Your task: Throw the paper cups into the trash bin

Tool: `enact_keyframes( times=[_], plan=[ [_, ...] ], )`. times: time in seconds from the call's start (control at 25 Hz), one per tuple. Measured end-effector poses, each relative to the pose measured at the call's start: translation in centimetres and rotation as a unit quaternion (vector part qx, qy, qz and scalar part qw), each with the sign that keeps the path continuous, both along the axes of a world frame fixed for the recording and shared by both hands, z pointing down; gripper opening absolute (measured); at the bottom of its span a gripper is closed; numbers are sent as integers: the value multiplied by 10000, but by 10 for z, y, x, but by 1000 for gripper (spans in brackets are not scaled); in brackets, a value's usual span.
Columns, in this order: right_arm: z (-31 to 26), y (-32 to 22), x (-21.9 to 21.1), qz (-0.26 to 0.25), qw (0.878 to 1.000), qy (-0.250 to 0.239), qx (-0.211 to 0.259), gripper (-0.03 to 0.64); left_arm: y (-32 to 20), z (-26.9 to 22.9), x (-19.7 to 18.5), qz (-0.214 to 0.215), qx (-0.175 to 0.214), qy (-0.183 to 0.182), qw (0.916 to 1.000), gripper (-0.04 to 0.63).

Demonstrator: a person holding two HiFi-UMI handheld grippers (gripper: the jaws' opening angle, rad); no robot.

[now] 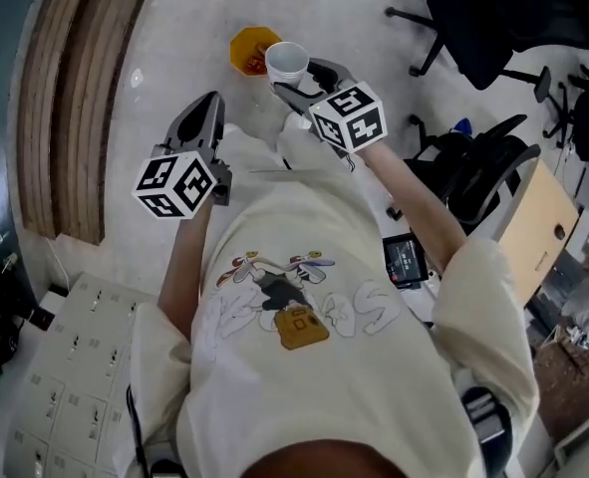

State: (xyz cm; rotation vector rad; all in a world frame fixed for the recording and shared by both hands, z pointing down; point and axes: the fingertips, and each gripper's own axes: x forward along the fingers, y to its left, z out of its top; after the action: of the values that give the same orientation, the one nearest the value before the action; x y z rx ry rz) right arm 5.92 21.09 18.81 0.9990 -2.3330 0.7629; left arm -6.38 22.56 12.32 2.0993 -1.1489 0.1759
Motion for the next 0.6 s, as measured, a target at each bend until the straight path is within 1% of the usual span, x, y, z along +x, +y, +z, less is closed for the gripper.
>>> enact_keyframes(
  times=[0.16, 0.28, 0.44, 0.6],
  plan=[
    [4, -12, 7, -32, 9988, -435, -217, 281, 4, 12, 11, -223, -225, 45, 9995, 6],
    [9, -33, 1, 8, 9973, -626, -390, 282, -8, 26, 9, -214, -470, 138, 9986, 5],
    [17, -79, -10, 100, 9974, -534, -477, 282, -57, 46, -5, -195, -741, 331, 9965, 5],
    [24, -106, -12, 314, 9961, -416, -708, 282, -111, 43, -17, 33, -615, 397, 9973, 5]
  ],
)
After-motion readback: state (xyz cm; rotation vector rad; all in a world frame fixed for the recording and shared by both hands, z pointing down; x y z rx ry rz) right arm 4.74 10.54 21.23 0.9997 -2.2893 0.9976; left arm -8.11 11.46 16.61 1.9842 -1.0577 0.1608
